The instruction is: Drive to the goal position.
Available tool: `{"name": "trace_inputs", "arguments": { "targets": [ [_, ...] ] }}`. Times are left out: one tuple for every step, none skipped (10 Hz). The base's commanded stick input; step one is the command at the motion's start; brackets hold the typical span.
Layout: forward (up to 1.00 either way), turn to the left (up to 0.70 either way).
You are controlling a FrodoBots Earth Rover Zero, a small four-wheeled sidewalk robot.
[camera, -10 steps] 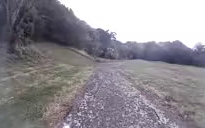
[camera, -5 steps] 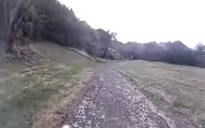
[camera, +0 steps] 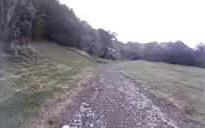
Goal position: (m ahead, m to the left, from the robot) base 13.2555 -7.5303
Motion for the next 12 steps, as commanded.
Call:
{"name": "trace_inputs", "arguments": {
  "targets": [
    [0.45,0.0],
    [0.45,0.0],
    [0.45,0.0],
    [0.45,0.0],
    [0.45,0.0],
    [0.45,0.0],
    [0.45,0.0],
    [0.45,0.0],
    [0.45,0.0],
    [0.45,0.0],
    [0.45,0.0],
    [0.45,0.0]
  ]
}}
